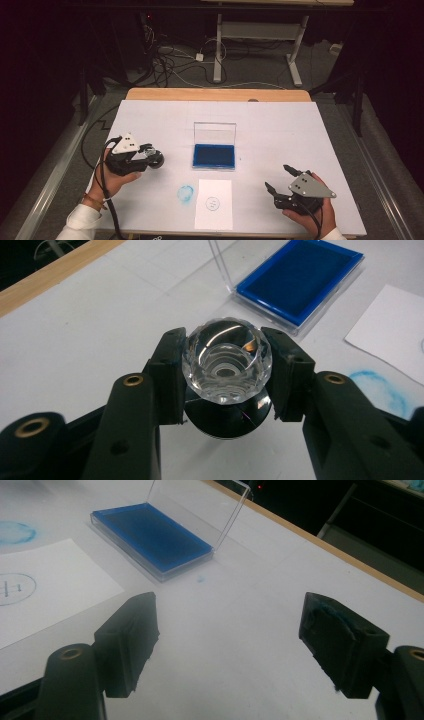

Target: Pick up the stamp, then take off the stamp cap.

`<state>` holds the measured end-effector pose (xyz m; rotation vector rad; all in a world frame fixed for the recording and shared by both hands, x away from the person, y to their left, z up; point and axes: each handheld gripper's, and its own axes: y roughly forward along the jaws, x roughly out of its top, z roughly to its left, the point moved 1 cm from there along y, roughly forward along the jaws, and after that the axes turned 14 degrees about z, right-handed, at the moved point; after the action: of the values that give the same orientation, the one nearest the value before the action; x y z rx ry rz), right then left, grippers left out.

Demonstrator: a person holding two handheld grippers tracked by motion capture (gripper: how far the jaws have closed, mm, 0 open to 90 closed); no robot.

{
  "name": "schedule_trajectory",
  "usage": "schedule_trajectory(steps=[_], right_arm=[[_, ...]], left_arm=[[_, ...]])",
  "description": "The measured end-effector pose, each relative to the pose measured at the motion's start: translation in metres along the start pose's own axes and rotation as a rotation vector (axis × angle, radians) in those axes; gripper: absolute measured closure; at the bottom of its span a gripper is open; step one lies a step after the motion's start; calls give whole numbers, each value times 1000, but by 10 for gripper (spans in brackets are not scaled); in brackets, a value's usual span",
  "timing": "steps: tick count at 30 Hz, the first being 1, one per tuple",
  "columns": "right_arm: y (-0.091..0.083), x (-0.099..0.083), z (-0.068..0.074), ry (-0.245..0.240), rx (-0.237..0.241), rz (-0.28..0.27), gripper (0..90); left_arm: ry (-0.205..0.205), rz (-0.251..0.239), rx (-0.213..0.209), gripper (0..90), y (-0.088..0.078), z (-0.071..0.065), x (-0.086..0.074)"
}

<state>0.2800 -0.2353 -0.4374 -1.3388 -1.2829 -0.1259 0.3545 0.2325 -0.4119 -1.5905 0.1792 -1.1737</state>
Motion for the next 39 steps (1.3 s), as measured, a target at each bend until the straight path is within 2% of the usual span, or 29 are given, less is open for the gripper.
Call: schedule_trajectory(steps=[8, 15, 19, 23, 28, 31, 34, 39], right_arm=[[1, 0, 1, 1, 6, 6, 237], [3, -1, 1, 3, 11, 14, 237], [4, -2, 0, -4, 2, 22, 240], [7, 0, 1, -10, 34, 12, 228], [19, 13, 8, -30, 71, 16, 190], [27, 23, 16, -60, 94, 15, 182], [33, 35, 23, -79, 110, 3, 178], [46, 58, 34, -107, 157, -25, 166]], left_arm=[[43, 0, -21, 543, 6, -11, 12], [82, -16, -66, 543, 11, -19, 25], [98, -28, -75, 543, 13, -24, 33], [101, -49, -96, 543, 14, -29, 42], [111, -75, -123, 543, 16, -34, 54], [114, -97, -140, 543, 17, -38, 63], [128, -117, -151, 543, 16, -44, 73], [129, -153, -179, 543, 14, -55, 84]])
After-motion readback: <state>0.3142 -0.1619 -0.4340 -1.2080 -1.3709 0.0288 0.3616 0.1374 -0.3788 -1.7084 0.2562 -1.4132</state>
